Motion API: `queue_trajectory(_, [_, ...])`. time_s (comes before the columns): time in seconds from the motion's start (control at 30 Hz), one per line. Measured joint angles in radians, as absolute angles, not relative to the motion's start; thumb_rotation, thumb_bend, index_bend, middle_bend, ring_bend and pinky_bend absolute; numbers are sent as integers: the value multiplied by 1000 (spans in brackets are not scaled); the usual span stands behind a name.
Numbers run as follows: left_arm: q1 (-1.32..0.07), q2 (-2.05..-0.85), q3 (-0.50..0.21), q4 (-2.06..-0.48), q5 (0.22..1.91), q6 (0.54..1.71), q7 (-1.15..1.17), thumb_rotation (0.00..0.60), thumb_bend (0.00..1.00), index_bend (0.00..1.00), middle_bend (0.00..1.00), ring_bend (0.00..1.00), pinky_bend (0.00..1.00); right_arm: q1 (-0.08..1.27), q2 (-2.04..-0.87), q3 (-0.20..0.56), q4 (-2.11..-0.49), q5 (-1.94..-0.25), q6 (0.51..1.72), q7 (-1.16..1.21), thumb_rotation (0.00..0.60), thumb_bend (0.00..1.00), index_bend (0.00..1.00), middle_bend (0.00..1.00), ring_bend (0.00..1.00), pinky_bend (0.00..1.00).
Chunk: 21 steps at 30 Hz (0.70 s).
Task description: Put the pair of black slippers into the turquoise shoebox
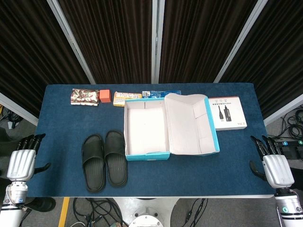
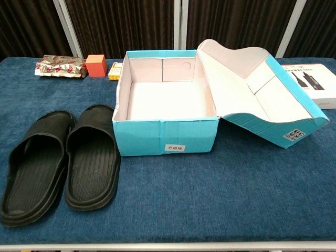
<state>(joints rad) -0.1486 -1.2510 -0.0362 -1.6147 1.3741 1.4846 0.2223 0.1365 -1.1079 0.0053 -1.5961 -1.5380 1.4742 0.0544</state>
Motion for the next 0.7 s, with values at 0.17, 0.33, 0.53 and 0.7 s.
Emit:
queue_trajectory(0.17, [-147, -1245, -39, -1623, 1372, 1473, 226, 600, 78, 114, 153, 105, 140, 131, -1106, 9, -1599, -1542, 1478, 61, 600, 335, 0, 160, 19, 45])
queue_trajectory(0.33, [-164, -1222, -46, -1649, 1377, 1444, 228, 600, 76, 114, 153, 105, 141, 130, -1094, 12, -1604, -1557, 1482, 67, 600, 333, 0, 160, 19, 45])
queue_trajectory(0.53, [-224, -1190, -69, -1673, 1386, 1356, 208, 600, 69, 114, 152, 105, 150, 134, -1071, 20, -1618, -1582, 1492, 70, 600, 333, 0, 160, 19, 48])
queue_trajectory(0.7, [-307, -1170, -95, -1690, 1371, 1224, 197, 600, 54, 119, 162, 122, 197, 140, -1050, 24, -1629, -1597, 1490, 76, 600, 334, 0, 160, 19, 58])
